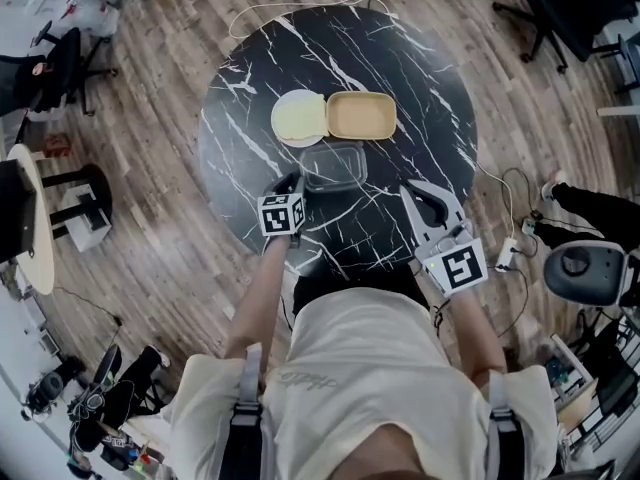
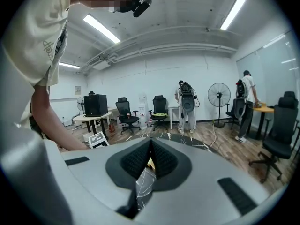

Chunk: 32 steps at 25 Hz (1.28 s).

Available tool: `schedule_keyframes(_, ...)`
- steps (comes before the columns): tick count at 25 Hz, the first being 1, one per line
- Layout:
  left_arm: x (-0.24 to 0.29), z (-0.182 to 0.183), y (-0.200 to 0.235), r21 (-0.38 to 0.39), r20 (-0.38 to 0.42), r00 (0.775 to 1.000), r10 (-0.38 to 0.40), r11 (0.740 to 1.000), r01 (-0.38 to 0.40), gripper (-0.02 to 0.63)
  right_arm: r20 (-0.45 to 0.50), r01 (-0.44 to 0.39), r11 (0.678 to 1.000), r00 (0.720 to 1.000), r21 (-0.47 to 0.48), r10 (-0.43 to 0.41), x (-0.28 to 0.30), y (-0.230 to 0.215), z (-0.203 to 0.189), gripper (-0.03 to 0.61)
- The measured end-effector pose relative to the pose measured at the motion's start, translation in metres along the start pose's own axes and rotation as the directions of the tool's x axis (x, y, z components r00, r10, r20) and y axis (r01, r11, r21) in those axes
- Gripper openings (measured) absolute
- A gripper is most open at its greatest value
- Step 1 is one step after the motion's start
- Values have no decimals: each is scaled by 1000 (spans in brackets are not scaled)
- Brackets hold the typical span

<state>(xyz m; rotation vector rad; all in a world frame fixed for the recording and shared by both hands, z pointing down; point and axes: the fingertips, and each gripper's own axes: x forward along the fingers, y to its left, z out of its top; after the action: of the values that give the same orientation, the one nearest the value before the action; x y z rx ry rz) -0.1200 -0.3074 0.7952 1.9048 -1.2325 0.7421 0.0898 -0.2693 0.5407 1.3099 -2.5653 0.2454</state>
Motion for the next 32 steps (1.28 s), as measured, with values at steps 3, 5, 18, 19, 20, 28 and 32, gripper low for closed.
schedule_keyframes(3, 10, -4, 3, -20, -22, 1000, 19, 1000, -19, 95, -8, 0, 1000, 1000, 13, 0, 1, -6, -6, 5)
schedule_keyframes(5, 14, -6, 4, -26, -31, 999, 26, 999, -27, 95, -10, -5, 1000, 1000, 21, 5, 2, -8, -10, 6)
schedule_keyframes(18, 19, -8, 13, -75, -73, 997, 32, 996, -38, 94, 5, -41, 999, 999, 36, 41, 12, -4, -4, 6)
schedule_keyframes(19, 19, -9, 12, -82, -78, 997, 27, 996, -33, 94, 6, -42, 998, 999, 36, 42, 12, -3, -4, 6)
schedule_keyframes(20, 20, -9, 12, -92, -84, 996, 17, 995, -25, 91, 7, -43, 998, 999, 36, 43, 12, -3, -4, 6)
schedule_keyframes(28, 23, -10, 4, -168, -111, 991, -73, 984, 54, 25, 4, -37, 999, 999, 38, 36, 9, 2, -6, 6)
schedule_keyframes(32, 24, -10, 4, -190, -97, 991, -91, 979, 72, 23, 3, -16, 999, 1000, 43, 16, 6, 2, -5, 5)
